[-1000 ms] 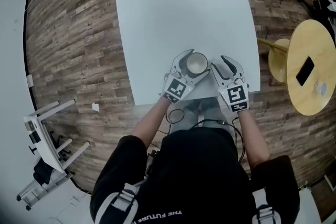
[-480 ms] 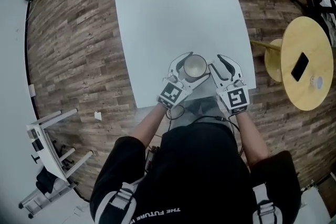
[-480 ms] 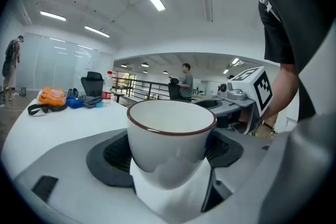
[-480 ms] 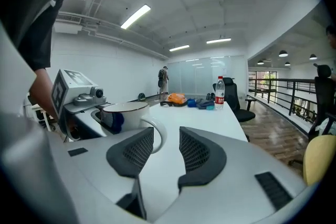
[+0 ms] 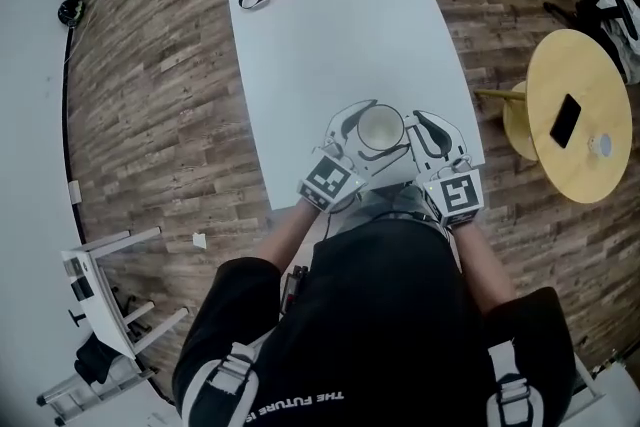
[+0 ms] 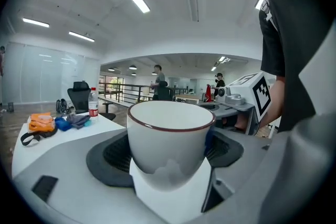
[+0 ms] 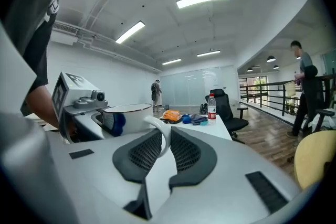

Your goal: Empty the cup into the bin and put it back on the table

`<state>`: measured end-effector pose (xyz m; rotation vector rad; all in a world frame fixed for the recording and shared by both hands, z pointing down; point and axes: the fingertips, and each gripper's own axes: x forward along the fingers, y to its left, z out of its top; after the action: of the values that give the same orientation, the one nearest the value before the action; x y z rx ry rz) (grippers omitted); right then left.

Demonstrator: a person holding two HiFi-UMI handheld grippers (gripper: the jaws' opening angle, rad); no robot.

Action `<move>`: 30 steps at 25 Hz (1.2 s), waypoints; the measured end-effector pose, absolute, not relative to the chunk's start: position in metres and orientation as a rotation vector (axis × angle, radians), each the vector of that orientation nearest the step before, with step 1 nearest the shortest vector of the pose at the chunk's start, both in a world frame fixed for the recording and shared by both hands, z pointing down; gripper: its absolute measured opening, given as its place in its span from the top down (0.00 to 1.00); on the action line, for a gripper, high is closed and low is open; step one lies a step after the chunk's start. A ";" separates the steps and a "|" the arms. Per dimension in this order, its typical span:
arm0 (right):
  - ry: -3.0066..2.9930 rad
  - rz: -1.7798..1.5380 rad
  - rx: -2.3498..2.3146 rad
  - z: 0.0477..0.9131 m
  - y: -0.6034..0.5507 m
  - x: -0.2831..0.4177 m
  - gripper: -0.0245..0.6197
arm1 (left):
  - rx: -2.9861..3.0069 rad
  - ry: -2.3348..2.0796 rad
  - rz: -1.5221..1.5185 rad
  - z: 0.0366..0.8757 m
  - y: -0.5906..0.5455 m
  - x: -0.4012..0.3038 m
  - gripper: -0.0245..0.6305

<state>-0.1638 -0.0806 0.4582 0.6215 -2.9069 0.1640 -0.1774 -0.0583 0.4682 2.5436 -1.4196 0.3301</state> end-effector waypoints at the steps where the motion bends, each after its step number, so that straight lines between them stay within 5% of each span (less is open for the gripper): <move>1: -2.909 0.177 0.631 0.456 -0.081 -0.159 0.87 | 2.551 -1.399 0.322 0.466 -0.059 -0.173 0.34; 8: -2.866 0.356 0.946 0.452 -0.102 -0.073 0.87 | 2.762 -1.105 0.297 0.452 -0.074 -0.091 0.34; 20: -2.538 0.484 1.795 0.441 -0.067 0.193 0.88 | 2.860 -0.231 0.254 0.460 -0.046 0.166 0.37; 30: -2.216 0.627 2.113 0.476 0.003 0.314 0.88 | 2.748 0.236 0.280 0.483 0.011 0.278 0.37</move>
<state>0.3144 0.0032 0.4756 2.1135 -2.2157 0.6271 0.2783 0.0112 0.4833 2.7475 0.2365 0.2801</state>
